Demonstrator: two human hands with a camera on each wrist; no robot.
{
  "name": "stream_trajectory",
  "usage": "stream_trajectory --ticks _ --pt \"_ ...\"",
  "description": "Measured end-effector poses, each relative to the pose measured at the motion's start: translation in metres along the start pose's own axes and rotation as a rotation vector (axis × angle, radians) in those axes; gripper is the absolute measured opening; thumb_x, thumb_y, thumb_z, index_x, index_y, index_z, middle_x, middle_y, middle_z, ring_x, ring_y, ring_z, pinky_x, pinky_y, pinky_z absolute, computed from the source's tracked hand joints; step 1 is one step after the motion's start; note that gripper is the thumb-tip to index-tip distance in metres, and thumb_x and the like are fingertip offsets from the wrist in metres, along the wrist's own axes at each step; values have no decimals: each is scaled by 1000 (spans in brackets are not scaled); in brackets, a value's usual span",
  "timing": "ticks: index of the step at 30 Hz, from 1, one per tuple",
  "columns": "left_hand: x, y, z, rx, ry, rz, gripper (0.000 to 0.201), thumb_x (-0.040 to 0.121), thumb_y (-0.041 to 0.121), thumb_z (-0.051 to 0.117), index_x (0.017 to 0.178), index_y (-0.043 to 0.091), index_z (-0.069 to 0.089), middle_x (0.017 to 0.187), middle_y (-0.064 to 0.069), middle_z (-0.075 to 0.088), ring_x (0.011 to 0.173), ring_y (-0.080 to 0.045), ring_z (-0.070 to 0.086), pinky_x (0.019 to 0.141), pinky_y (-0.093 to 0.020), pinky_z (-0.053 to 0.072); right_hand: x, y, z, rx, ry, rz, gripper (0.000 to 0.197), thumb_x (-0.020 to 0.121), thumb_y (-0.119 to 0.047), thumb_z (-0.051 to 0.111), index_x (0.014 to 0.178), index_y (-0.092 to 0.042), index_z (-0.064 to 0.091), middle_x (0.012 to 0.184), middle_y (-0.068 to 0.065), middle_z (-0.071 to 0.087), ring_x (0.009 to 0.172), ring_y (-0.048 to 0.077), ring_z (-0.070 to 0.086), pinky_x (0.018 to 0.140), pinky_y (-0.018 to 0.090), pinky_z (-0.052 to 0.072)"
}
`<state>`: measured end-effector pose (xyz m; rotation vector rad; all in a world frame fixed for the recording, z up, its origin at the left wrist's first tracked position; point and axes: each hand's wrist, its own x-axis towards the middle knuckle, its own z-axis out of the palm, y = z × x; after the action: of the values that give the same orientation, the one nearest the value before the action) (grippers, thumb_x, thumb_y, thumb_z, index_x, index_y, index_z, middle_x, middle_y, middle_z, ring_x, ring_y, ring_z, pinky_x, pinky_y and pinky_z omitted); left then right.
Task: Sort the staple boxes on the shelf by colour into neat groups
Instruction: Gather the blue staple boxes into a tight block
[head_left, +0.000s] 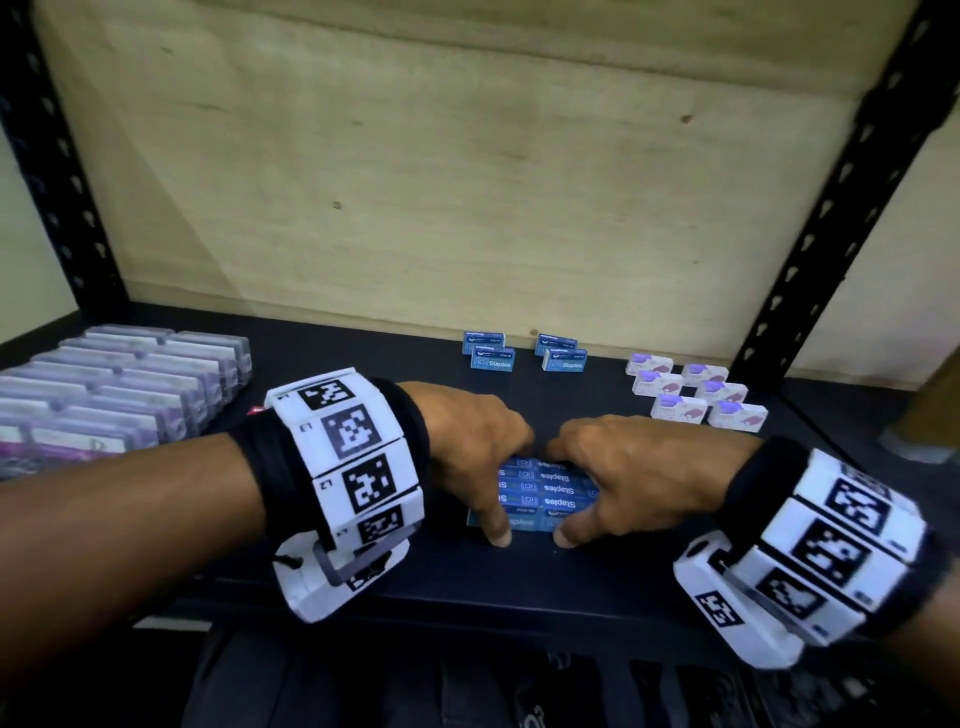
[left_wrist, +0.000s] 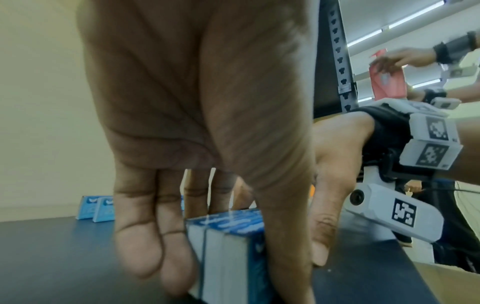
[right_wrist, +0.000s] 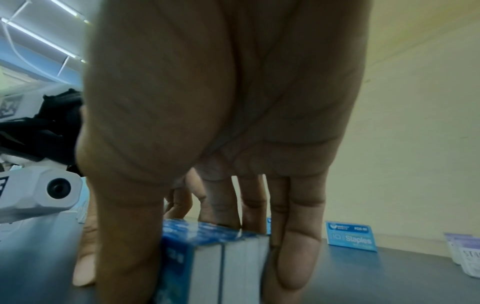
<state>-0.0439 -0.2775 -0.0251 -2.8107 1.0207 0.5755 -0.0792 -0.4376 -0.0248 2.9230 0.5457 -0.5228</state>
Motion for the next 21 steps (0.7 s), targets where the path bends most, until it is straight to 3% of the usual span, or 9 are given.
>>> stream_trajectory --ticks 6,9,11,13,16,21 --pt "-3 -4 -5 -81 -64 -10 76 68 64 76 130 32 47 112 12 60 98 -11 59 91 -35 52 -7 5 -4 104 -36 -6 70 74 -73 64 131 -37 45 115 -14 54 101 9 57 93 34 50" --pt "-4 -13 -19 -117 -58 -19 81 71 70 69 137 31 42 121 12 60 108 -12 59 99 -36 47 -11 18 -18 249 -32 23 86 70 -85 51 143 -43 36 115 -25 53 110 1 55 104 28 43" --pt "-3 -21 -32 -116 -23 -29 81 74 72 64 140 29 42 125 12 60 113 -12 57 103 -35 43 -5 30 -28 311 24 61 91 64 -91 40 142 -43 40 125 -25 54 116 0 53 107 27 39" --pt "1 -30 -43 -121 11 -46 76 77 70 63 138 29 45 125 11 61 113 -12 57 102 -33 43 7 43 -33 324 115 114 82 66 -90 36 130 -42 53 124 -23 59 112 2 56 104 28 41" --pt "13 -46 -58 -97 89 -82 64 82 62 64 135 28 51 124 9 61 112 -13 56 98 -29 43 32 63 -34 266 243 202 50 86 -73 45 114 -35 61 108 -16 65 99 9 60 92 29 47" --pt "46 -70 -71 15 155 -117 49 89 51 64 128 24 55 120 2 59 98 -17 55 85 -29 44 64 85 -38 123 221 316 40 95 -51 52 130 -33 53 120 -6 64 108 20 59 93 35 48"
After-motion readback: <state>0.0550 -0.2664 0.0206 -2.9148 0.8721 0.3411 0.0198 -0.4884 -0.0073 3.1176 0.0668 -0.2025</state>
